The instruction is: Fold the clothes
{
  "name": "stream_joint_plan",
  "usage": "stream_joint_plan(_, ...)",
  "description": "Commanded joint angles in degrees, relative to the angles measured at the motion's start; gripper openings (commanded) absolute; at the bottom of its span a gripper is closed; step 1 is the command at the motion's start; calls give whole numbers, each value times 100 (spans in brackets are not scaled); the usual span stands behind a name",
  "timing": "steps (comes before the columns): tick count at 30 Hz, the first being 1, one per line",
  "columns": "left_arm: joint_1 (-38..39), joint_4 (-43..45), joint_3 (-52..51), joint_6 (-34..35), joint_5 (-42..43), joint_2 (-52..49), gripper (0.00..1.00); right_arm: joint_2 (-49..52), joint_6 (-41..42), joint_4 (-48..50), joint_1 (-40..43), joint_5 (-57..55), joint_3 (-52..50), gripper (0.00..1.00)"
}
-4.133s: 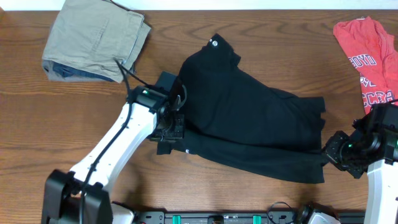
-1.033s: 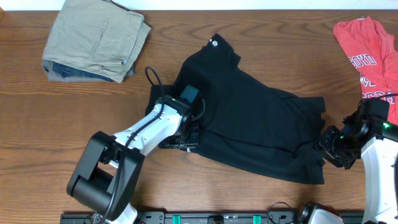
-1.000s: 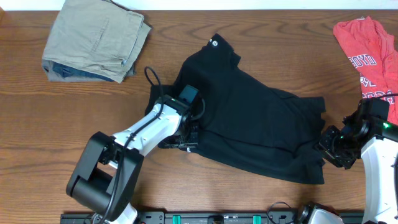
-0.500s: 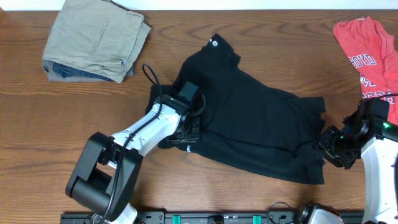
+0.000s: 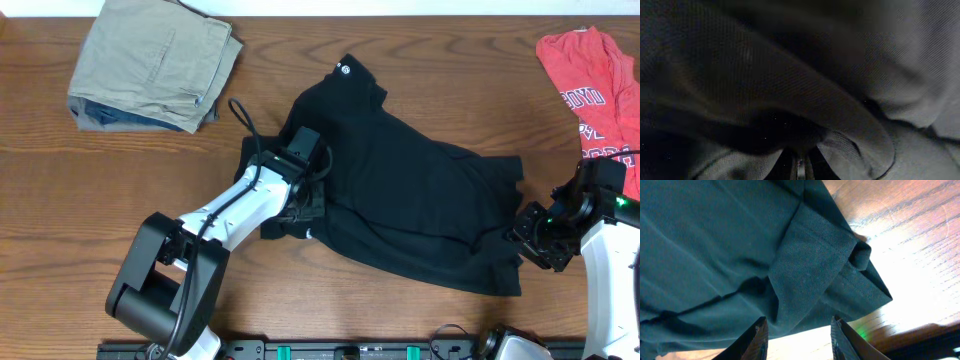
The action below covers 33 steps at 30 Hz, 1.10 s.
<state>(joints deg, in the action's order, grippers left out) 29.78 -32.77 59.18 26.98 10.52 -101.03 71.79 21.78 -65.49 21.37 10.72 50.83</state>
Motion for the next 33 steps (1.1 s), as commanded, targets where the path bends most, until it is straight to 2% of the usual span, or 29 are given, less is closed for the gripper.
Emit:
stream_joint_plan(1,-24,157,155,-59,-76,96,6,28,-90,-9,-81,20,-39,39)
stream_joint_plan(9,-24,376,155,-142,-164,96,7,28,-90,-9,-81,20,-39,39)
stream_joint_plan(17,-24,457,153,-144,-592,96,7,28,-87,-9,-81,20,-39,39)
stream_joint_plan(29,-24,1370,153,-140,-544,96,7,28,-87,-4,-81,20,-42,39)
stream_joint_plan(30,-24,1432,153,-142,-501,96,7,28,-87,-4,-83,22,-42,39)
stream_joint_plan(32,-24,1537,157,-160,-378,98,17,28,-87,-7,-83,22,-42,39)
stream_joint_plan(33,-24,1543,173,-190,-323,114,17,28,-90,-9,-83,22,-42,39)
